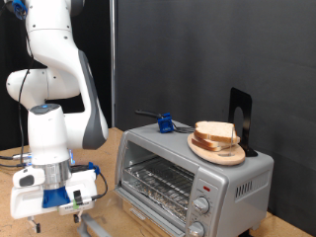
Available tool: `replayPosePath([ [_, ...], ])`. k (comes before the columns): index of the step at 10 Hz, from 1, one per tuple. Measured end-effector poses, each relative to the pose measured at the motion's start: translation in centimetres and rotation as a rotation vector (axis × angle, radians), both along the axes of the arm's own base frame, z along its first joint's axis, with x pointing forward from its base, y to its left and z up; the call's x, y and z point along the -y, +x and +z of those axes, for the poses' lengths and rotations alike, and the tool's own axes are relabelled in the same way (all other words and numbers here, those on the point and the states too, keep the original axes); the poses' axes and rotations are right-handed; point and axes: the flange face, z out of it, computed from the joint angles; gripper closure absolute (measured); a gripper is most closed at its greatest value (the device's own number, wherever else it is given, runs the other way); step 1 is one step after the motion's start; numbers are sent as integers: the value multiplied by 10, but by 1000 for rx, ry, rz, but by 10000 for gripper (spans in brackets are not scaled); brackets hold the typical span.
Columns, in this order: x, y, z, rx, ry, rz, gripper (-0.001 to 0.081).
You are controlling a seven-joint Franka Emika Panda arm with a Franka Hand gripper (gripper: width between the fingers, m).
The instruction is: Make a piece of toast with the oven
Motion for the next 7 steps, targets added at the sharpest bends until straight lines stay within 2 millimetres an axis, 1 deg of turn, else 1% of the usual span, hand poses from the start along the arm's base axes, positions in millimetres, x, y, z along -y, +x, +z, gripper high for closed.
replayPosePath([
  [1, 0, -4, -1, -2, -11, -8, -2],
  [4, 9, -11, 0, -5, 2, -42, -2],
  [6, 9, -11, 5, -7, 15, -45, -2],
  [7, 5, -12, 3, -7, 60, -32, -2],
])
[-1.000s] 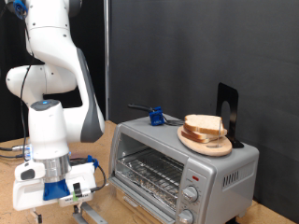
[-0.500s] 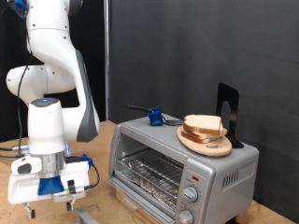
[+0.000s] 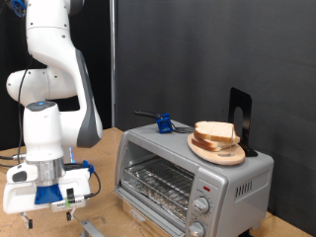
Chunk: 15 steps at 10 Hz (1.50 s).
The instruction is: Make a piece of toast with the oven
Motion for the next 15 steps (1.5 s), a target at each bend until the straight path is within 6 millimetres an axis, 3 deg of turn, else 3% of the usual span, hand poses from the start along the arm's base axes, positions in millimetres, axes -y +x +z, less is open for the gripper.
replayPosePath([
  [1, -10, 1, 7, 8, 103, 49, -2],
  [5, -27, -2, 75, 137, 441, 337, -2],
  [9, -25, -10, 142, 225, 484, 258, -2],
  [15, -7, -53, 226, 144, 461, 278, -2],
])
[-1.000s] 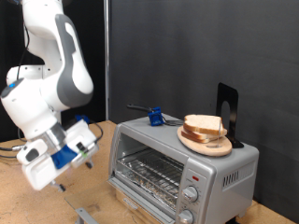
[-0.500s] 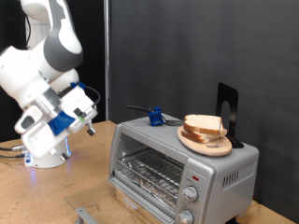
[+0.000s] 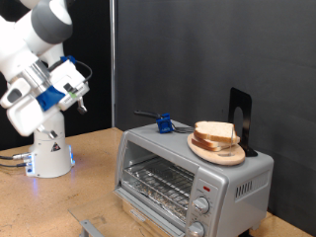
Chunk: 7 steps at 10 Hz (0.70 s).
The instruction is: Make a piece of toast with the oven
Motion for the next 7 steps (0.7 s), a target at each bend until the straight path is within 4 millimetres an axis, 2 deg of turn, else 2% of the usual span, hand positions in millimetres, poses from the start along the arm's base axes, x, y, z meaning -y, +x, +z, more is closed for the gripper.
replayPosePath([
  [1, -4, -7, 7, -5, -30, -16, -2],
  [3, -8, -5, 2, 0, -2, 25, -2],
  [4, -18, -1, 3, 15, 36, 66, -2],
  [7, -68, 23, 20, 58, 85, 187, -2],
])
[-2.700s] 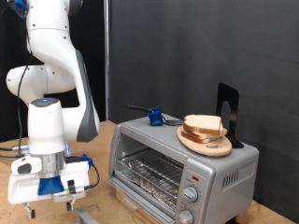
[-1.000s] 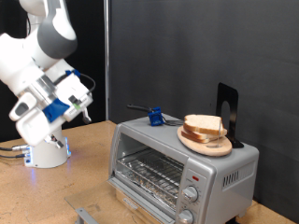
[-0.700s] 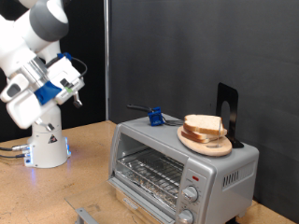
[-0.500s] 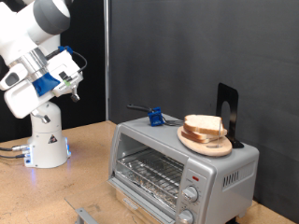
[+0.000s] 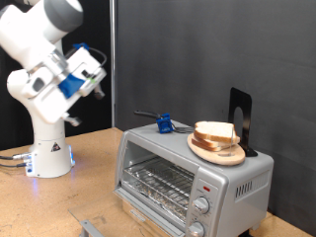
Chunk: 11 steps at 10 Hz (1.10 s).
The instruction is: Make a piece of toast with the oven
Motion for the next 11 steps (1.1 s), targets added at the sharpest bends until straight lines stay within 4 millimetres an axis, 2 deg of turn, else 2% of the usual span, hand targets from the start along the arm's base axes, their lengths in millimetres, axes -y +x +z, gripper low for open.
replayPosePath([
  [2, -36, 10, 13, 29, -48, 155, -2],
  [3, -45, 13, 16, 43, -79, 205, -2],
  [5, -46, 13, 16, 59, -74, 229, -2],
  [6, -53, 16, 22, 95, -97, 276, -2],
  [8, -83, 26, 45, 165, -157, 342, -2],
  [11, -130, 22, 78, 229, -233, 440, -2],
])
